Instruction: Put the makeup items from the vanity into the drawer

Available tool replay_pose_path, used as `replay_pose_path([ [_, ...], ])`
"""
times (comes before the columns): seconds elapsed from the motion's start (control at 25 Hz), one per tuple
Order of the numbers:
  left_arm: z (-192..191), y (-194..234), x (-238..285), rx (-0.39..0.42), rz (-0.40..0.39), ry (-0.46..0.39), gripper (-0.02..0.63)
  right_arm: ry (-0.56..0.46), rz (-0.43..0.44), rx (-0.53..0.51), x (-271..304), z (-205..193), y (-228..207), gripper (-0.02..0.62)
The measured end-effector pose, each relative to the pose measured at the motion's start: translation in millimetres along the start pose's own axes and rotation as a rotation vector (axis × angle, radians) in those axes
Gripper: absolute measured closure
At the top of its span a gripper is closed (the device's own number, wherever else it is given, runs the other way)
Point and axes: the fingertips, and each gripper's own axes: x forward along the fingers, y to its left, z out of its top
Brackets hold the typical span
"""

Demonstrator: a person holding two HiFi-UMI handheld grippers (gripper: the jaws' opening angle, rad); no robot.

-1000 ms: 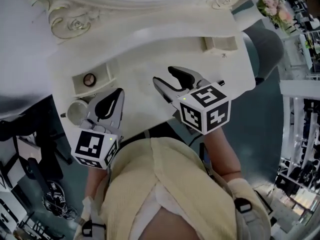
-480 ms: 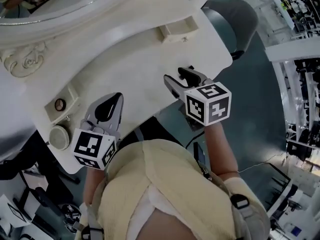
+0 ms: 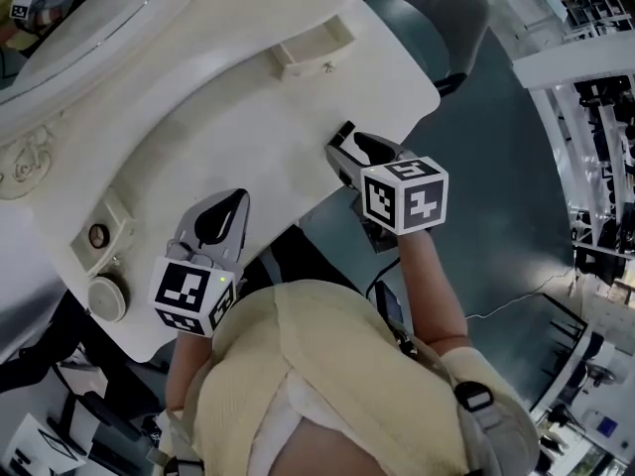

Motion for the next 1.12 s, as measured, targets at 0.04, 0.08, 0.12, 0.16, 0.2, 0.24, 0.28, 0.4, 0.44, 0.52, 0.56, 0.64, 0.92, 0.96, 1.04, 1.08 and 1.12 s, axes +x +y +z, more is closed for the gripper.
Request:
replay_pose_path([
  [0.04, -1.0, -1.5, 3.0, -0.001, -0.005, 0.005, 0.607, 0.005, -0.007, 0.012, 2.6, -2.5, -4.1, 0.370],
  [0.08, -2.0, -2.7, 5.8, -0.002, -0.009, 0.010, 0.607, 0.009, -0.013, 0.026, 5.5, -4.5, -8.0, 0.370],
  [0.12, -3.0, -3.3, 8.3, -0.003, -0.012, 0.014, 0.607, 0.011, -0.019, 0.042, 8.5, -6.1, -11.5, 0.370],
  [0.16, -4.0, -3.7, 10.6, -0.004, -0.014, 0.018, 0.607, 0.013, -0.025, 0.057, 11.5, -7.2, -14.7, 0.370],
  [0.2, -5.0, -3.7, 12.6, -0.007, -0.016, 0.022, 0.607, 0.015, -0.031, 0.072, 14.4, -8.2, -17.5, 0.371],
  [0.24, -6.0, -3.6, 14.3, -0.010, -0.017, 0.026, 0.607, 0.017, -0.037, 0.086, 17.1, -9.2, -19.9, 0.370],
  [0.28, -7.1, -3.3, 15.7, -0.013, -0.018, 0.029, 0.607, 0.020, -0.043, 0.098, 19.5, -10.3, -22.0, 0.370],
  [0.4, -10.3, -1.6, 19.4, -0.021, -0.021, 0.039, 0.607, 0.028, -0.064, 0.129, 25.9, -14.7, -28.3, 0.370],
  [0.44, -11.2, -0.7, 20.6, -0.023, -0.022, 0.042, 0.607, 0.030, -0.072, 0.142, 28.2, -16.3, -30.5, 0.370],
  [0.52, -12.3, 1.6, 23.1, -0.028, -0.023, 0.046, 0.607, 0.032, -0.089, 0.171, 33.1, -19.3, -35.1, 0.370],
  [0.56, -12.4, 2.9, 24.4, -0.031, -0.024, 0.046, 0.607, 0.034, -0.098, 0.184, 35.6, -20.8, -37.4, 0.371],
  [0.64, -12.5, 5.3, 26.5, -0.035, -0.025, 0.048, 0.607, 0.040, -0.115, 0.209, 40.6, -24.1, -41.5, 0.371],
  [0.92, -12.7, 17.2, 28.9, -0.053, -0.023, 0.054, 0.607, 0.049, -0.188, 0.325, 51.5, -30.1, -54.2, 0.370],
  [0.96, -13.6, 18.4, 29.0, -0.055, -0.023, 0.056, 0.607, 0.053, -0.201, 0.332, 53.5, -31.0, -55.3, 0.371],
  [1.04, -15.0, 20.1, 28.9, -0.060, -0.022, 0.059, 0.607, 0.060, -0.235, 0.335, 56.9, -32.8, -58.0, 0.371],
  [1.08, -15.4, 20.8, 28.7, -0.062, -0.021, 0.060, 0.607, 0.062, -0.250, 0.333, 58.3, -33.3, -59.3, 0.373],
  [1.12, -15.6, 21.4, 28.4, -0.065, -0.021, 0.059, 0.607, 0.063, -0.261, 0.332, 59.3, -33.6, -60.1, 0.374],
])
